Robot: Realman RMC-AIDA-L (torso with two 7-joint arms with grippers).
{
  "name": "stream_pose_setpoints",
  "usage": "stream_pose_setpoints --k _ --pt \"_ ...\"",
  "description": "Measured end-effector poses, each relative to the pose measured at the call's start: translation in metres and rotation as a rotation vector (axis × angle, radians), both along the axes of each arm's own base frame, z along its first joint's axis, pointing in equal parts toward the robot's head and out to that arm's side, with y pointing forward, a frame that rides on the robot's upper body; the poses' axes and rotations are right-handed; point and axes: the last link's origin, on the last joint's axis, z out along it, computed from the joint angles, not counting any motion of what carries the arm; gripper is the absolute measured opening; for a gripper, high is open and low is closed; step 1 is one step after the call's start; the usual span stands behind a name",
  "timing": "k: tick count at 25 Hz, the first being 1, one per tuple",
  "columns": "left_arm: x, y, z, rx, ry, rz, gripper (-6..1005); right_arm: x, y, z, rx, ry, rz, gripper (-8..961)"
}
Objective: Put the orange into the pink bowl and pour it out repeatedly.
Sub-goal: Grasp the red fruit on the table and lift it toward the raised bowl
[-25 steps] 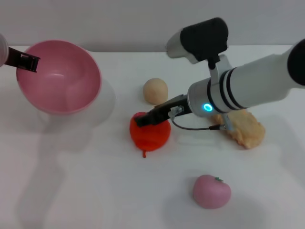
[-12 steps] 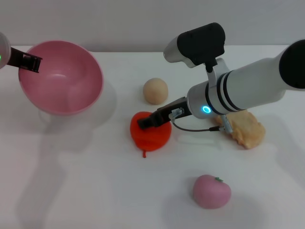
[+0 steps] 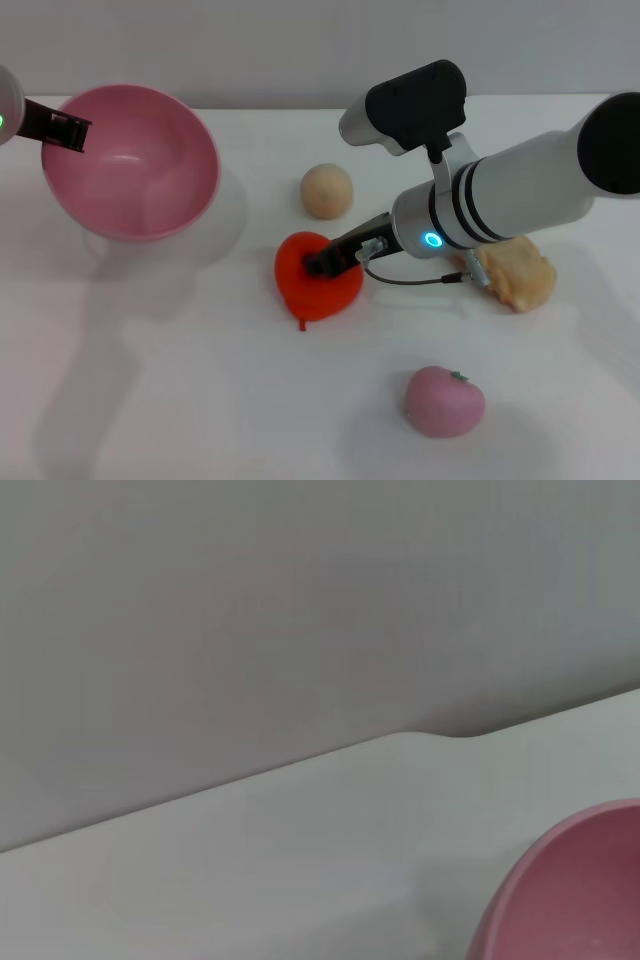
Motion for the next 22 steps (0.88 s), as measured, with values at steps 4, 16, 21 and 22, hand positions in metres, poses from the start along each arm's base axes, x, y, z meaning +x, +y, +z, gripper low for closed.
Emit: stream_pose_setpoints --k 4,16,21,22 --pt "0.001 0.0 -0.001 -0.002 0.001 -0.002 42 0.0 -0.001 0.0 0.0 -0.001 0.008 414" --pt "0.002 0.0 -0.003 -0.007 0.002 -0.006 42 -0.011 -0.008 0.011 0.016 0.035 0.055 158" --pt "0.003 0.0 -0.003 -0.007 0.001 -0.011 42 -0.025 -0.016 0.033 0.055 0.043 0.096 113" --pt "0.004 0.0 -0.005 -0.01 0.001 -0.016 42 -0.029 -0.019 0.043 0.074 0.046 0.11 109"
